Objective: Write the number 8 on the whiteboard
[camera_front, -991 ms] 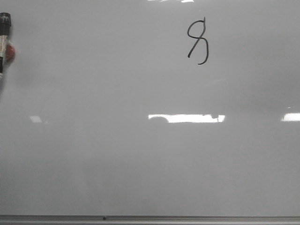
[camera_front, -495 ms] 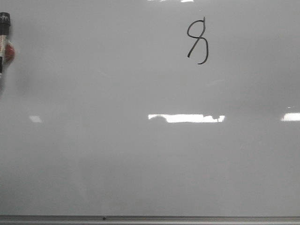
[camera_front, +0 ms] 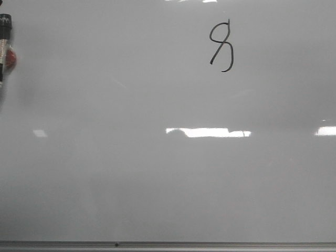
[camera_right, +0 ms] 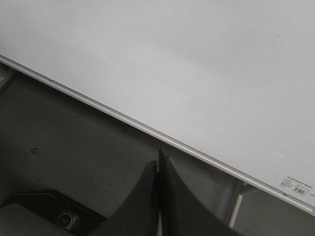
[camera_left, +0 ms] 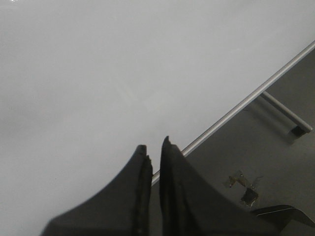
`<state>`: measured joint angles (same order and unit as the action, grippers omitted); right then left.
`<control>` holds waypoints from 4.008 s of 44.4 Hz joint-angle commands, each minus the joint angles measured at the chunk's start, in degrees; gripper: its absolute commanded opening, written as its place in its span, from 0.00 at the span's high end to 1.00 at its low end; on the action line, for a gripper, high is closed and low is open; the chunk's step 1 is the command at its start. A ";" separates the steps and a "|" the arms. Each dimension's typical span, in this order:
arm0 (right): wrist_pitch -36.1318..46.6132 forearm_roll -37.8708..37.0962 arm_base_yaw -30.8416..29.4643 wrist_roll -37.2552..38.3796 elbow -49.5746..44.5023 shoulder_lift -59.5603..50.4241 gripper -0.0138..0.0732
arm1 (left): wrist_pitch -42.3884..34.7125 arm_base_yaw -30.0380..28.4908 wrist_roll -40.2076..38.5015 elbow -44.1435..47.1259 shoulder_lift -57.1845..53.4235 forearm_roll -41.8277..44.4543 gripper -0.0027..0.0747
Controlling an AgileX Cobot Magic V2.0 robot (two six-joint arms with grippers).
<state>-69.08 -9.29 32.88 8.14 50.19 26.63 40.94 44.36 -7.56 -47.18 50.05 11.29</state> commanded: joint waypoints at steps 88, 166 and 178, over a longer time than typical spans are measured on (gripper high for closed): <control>2.55 -1.38 -0.41 -0.47 1.37 0.40 0.92 | -26.67 -37.49 10.98 35.63 -45.11 -11.29 0.99; 2.65 -1.38 -0.41 -0.47 1.35 0.26 0.92 | -46.19 -43.19 10.98 47.66 -51.59 -12.69 0.99; 7.46 -2.46 -11.06 -0.52 -3.12 -5.93 0.92 | -46.19 -43.19 10.98 47.66 -51.48 -12.69 0.99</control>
<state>-67.53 -9.90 26.24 8.14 48.16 22.45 -0.53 1.15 3.34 0.33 -0.33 -0.98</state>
